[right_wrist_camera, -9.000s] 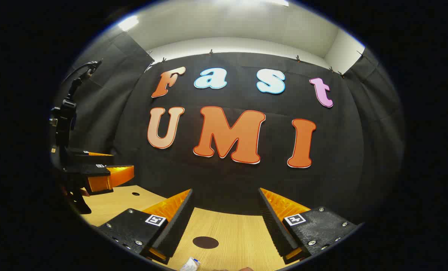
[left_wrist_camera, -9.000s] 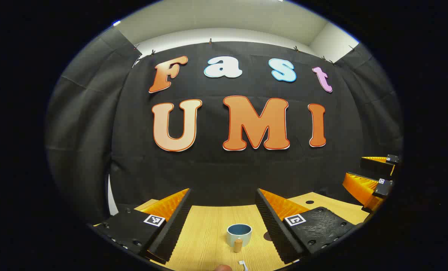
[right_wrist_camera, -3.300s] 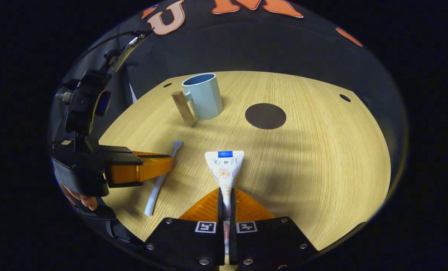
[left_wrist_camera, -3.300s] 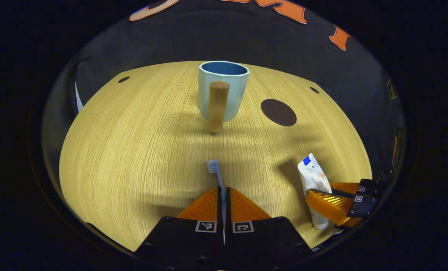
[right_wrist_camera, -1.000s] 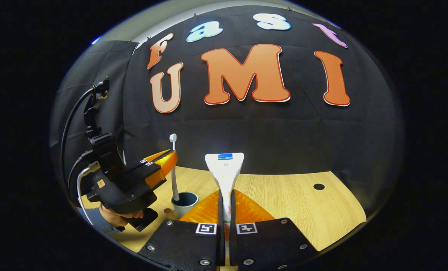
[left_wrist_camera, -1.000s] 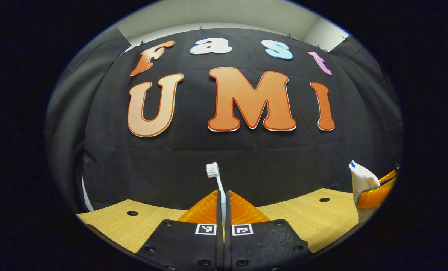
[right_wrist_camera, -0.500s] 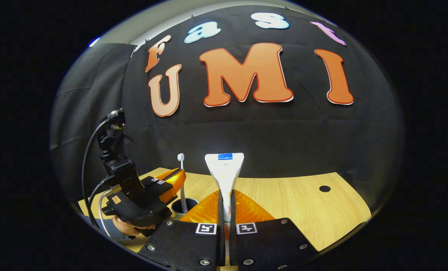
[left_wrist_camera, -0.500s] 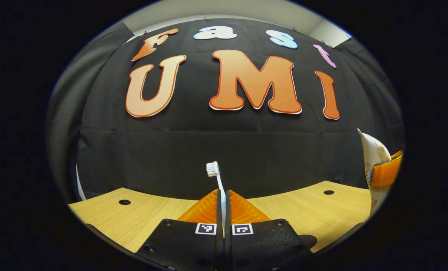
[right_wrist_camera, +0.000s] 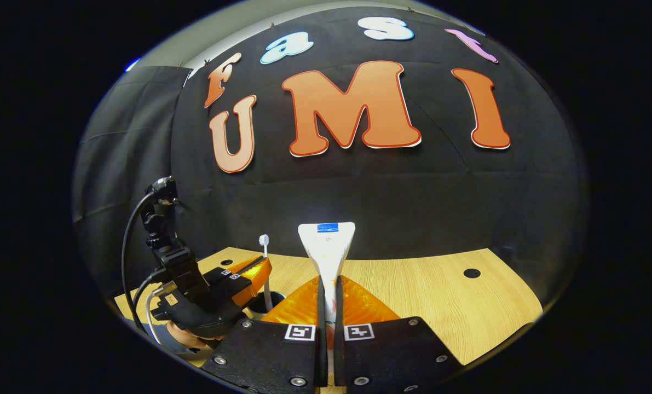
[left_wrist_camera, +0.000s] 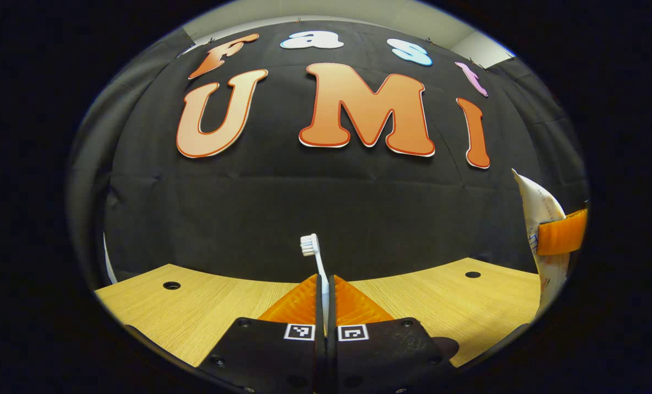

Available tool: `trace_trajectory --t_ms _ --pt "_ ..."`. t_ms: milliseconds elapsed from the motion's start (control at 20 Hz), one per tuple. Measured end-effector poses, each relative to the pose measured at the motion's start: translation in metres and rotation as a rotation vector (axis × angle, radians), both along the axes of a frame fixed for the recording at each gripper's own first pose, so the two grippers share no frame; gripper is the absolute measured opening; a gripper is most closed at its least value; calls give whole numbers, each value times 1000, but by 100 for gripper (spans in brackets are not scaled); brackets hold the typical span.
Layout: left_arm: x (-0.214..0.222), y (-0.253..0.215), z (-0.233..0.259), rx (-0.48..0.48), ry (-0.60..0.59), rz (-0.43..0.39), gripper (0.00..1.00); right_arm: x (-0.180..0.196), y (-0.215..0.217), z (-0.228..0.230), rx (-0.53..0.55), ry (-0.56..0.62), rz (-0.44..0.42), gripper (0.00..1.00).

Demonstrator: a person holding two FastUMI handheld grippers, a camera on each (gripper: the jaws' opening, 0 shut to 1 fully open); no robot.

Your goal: Put the toothbrush and toothpaste on the desktop into the cup, then pick up the cup and place it on the coaster on the desktop.

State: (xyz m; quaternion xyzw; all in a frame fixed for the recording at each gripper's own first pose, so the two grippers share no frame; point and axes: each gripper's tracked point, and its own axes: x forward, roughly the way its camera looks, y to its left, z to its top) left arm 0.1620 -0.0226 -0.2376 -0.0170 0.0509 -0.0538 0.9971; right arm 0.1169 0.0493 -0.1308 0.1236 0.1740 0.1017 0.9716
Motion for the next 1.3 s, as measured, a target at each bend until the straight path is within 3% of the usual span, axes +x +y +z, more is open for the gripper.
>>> trace_trajectory --t_ms 450,800,900,1000,1050,1100,1200,1250,1300 --pt "-21 1 -16 9 27 -39 1 -2 7 -1 -5 2 14 5" --pt "-44 5 -27 27 86 -72 8 -1 20 7 2 -15 21 5" --pt "-54 10 -23 18 91 -75 19 1 26 10 3 -22 27 5" --pt "-65 16 -18 12 97 -80 38 5 35 17 11 -37 39 5" --pt "-71 19 -16 13 102 -82 53 7 39 21 13 -48 45 5" --pt "-76 21 -11 18 105 -82 61 10 44 25 13 -59 52 5" --pt "-83 31 -7 33 112 -63 86 17 53 33 17 -83 65 5" --pt "-88 36 -6 40 119 -54 93 20 59 37 17 -94 73 5" --pt "-93 38 -6 43 129 -56 95 24 63 41 16 -104 80 5"
